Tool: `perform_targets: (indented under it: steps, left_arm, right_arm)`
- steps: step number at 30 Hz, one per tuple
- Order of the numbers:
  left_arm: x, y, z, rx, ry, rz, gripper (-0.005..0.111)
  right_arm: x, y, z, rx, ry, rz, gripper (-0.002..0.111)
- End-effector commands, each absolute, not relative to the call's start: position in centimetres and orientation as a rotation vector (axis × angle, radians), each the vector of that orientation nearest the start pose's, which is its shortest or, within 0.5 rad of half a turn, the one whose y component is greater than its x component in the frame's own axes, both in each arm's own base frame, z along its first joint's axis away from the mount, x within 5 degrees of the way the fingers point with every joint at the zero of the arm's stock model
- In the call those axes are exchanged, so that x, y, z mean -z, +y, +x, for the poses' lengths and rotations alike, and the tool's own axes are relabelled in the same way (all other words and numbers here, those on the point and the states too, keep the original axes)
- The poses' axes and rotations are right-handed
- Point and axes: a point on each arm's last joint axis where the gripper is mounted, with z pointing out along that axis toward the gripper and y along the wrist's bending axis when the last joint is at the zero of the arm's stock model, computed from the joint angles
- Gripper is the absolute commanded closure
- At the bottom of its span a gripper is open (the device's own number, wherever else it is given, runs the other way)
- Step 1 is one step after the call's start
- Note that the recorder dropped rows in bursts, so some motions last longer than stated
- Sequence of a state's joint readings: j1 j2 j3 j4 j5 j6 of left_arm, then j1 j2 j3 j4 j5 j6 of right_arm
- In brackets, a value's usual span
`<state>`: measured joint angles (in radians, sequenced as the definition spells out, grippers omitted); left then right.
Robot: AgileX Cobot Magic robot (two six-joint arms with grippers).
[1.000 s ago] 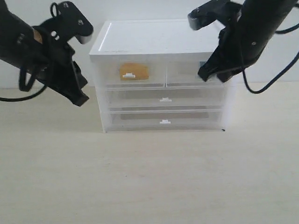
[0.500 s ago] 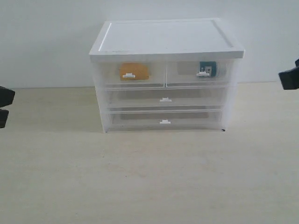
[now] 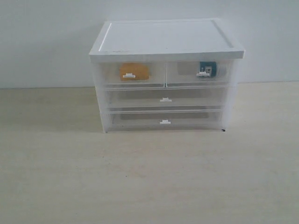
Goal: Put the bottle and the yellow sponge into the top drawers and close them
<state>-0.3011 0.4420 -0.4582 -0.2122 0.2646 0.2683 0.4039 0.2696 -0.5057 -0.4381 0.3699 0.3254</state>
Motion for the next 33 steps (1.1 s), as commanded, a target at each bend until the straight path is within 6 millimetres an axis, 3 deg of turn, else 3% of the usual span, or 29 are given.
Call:
perform_targets:
  steps: [1, 6, 15, 33]
  left_arm:
    - [-30.5, -2.7, 7.3, 0.247, 1.6, 0.306, 0.103]
    - [-29.8, -2.2, 5.6, 0.256, 1.528, 0.29, 0.103]
    - [-29.2, -1.6, 3.5, 0.264, 1.426, 0.275, 0.103]
    - [-28.5, -1.7, 3.3, 0.265, 1.478, 0.304, 0.103]
  right_arm:
    - [-32.0, 0.5, 4.2, -0.149, 1.453, -0.257, 0.108]
    - [-30.7, -0.1, 2.6, -0.174, 1.36, -0.239, 0.108]
    - [-30.5, -0.1, 2.6, -0.202, 1.4, -0.213, 0.108]
    - [-30.4, -0.2, 2.6, -0.188, 1.404, -0.218, 0.108]
